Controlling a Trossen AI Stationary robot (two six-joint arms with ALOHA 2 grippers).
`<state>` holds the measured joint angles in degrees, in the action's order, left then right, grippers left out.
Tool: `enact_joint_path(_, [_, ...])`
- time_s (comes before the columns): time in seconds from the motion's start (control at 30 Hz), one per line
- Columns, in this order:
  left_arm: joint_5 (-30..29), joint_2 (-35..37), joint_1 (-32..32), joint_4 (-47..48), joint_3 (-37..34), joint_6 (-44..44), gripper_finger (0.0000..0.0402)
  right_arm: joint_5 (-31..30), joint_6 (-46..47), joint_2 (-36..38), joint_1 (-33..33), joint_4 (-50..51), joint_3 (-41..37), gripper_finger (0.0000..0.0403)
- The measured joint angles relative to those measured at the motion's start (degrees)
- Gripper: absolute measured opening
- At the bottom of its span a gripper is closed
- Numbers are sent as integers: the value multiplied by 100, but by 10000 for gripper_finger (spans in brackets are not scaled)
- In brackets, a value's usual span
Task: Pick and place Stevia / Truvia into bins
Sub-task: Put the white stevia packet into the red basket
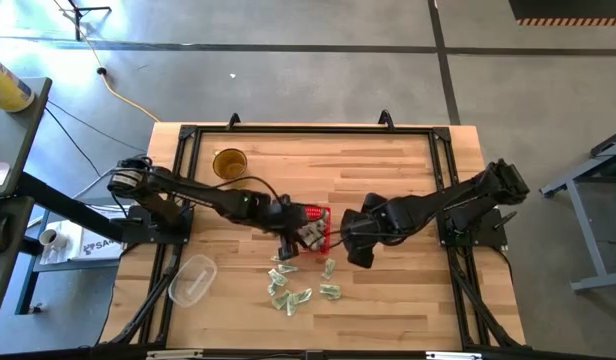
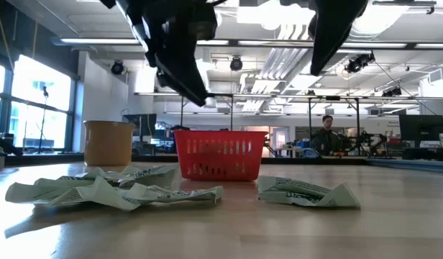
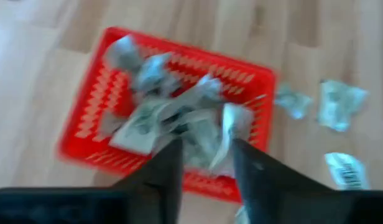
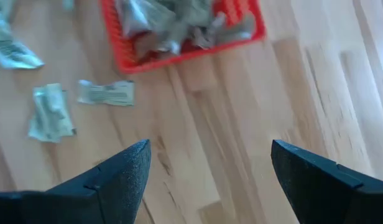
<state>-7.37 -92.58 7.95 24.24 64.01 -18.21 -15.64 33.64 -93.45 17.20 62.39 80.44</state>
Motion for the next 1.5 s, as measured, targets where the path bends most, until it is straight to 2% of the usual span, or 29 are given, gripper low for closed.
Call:
enact_joint_path(0.13, [-169, 117, 32, 988, 261, -409, 236, 41, -426, -59, 125, -514, 0, 323])
enact_joint_path(0.2, [-36, 209, 97, 1382, 443, -690, 252, 194, -684, -166, 171, -688, 1, 323])
enact_joint_path(0.3, [-164, 480, 440, 1683, 487, -984, 258, 452, -913, -371, 214, -802, 2, 323])
enact_joint_path(0.4, [-698, 780, 903, 1940, 487, -1582, 249, 664, -1145, -641, 360, -960, 0, 323])
enact_joint_path(0.57, [-1588, 1074, 1788, 3161, 485, -3011, 221, 950, -1403, -1172, 819, -1524, 1, 323])
enact_joint_path(0.67, [-1854, 1157, 2276, 3858, 483, -3522, 206, 952, -992, -1585, 975, -1973, 1, 323])
enact_joint_path(0.8, [-1858, 1168, 2630, 4637, 476, -3876, 189, 986, -34, -2118, 993, -2875, 2, 323])
enact_joint_path(0.9, [-1852, 1180, 2835, 4979, 476, -3955, 180, 1062, 626, -2359, 1015, -3044, 2, 323])
enact_joint_path(1.0, [-2148, 1177, 2994, 5182, 476, -4017, 173, 977, 1221, -2404, 1058, -2780, 2, 323])
enact_joint_path(1.17, [-2299, 1177, 3006, 5199, 476, -4016, 170, 895, 1691, -2404, 1071, -2723, 2, 309])
enact_joint_path(1.5, [-2282, 1177, 2996, 5247, 476, -3907, 172, 1261, 1435, -2404, 832, -2981, 7, 208])
